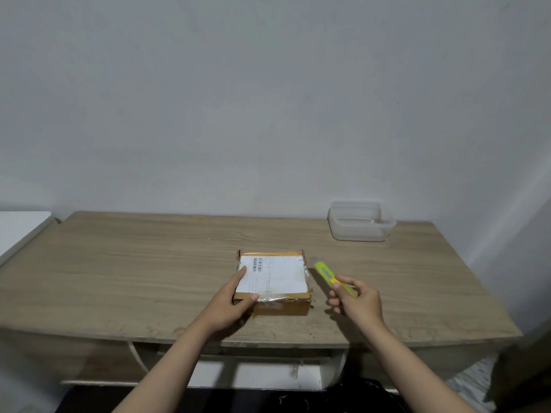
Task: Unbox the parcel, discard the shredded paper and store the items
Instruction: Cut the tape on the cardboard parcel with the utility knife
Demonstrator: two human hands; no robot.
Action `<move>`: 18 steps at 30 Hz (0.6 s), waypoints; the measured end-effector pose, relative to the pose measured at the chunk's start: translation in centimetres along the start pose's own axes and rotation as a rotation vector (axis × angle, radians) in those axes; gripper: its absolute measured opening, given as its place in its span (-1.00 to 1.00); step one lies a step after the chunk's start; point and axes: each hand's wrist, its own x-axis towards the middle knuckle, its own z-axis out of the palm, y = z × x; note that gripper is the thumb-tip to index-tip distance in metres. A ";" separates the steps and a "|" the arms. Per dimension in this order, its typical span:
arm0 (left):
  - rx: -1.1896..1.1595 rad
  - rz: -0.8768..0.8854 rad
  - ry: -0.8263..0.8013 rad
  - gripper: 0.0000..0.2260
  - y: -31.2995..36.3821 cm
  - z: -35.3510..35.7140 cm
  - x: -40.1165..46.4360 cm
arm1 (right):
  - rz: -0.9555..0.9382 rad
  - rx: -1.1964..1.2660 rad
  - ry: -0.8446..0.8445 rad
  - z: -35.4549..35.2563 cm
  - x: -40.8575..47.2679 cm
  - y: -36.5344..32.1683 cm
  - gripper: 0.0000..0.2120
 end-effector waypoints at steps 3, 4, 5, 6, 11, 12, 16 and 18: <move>-0.007 0.007 0.001 -0.37 -0.2 0.1 0.1 | 0.115 0.116 -0.091 -0.2 0.0 -1.1 -0.82; -0.010 0.009 0.000 -0.37 -0.4 0.1 0.1 | 0.151 0.164 -0.145 -0.4 0.1 -1.4 -0.76; -0.010 0.009 0.000 -0.37 -0.4 0.1 0.1 | 0.182 0.211 -0.196 -0.4 0.2 -1.7 -0.69; -0.007 0.009 0.002 -0.37 -0.5 0.1 0.2 | 0.210 0.243 -0.238 -0.5 0.3 -1.9 -0.62; -0.011 0.007 -0.002 -0.37 -0.8 0.0 0.4 | 0.166 0.046 -0.373 -0.6 0.3 -2.7 -0.50; -0.021 0.005 -0.006 -0.37 -0.8 0.0 0.4 | 0.144 -0.038 -0.377 -0.6 0.2 -2.8 -0.53; -0.037 0.002 -0.022 -0.37 -0.8 -0.3 0.7 | 0.002 -0.331 -0.306 -0.2 0.3 -2.6 -0.71; -0.047 -0.001 -0.022 -0.36 -1.0 -0.3 0.9 | -0.065 -0.400 -0.278 -0.1 0.3 -2.5 -0.73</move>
